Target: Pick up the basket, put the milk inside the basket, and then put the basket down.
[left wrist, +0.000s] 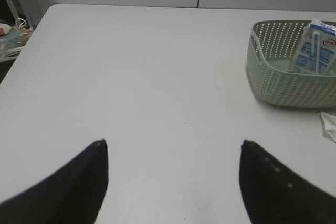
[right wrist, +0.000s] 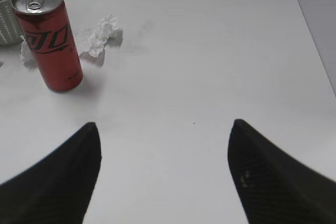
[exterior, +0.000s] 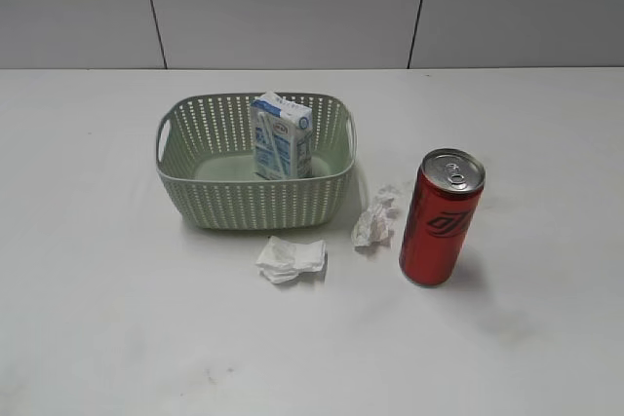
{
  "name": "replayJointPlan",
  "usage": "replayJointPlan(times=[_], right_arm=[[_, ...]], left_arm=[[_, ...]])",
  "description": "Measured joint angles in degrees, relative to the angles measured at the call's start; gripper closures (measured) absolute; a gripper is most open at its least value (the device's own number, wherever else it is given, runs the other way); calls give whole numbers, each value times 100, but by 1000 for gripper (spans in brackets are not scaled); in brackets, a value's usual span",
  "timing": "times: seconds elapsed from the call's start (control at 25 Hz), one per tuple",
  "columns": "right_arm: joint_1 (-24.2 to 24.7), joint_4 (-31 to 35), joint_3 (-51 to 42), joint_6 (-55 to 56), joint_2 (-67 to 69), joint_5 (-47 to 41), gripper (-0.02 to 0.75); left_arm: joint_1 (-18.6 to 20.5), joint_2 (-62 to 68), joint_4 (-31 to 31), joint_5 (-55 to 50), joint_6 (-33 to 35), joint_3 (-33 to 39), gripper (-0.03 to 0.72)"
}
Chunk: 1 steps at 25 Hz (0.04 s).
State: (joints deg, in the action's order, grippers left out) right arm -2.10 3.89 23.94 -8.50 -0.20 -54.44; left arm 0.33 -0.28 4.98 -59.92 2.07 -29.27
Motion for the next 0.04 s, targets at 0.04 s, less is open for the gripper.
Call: replayJointPlan(times=[0.04], right_arm=[[0,0,0,0,0,0,148]], left_arm=[[0,0,0,0,0,0,99]])
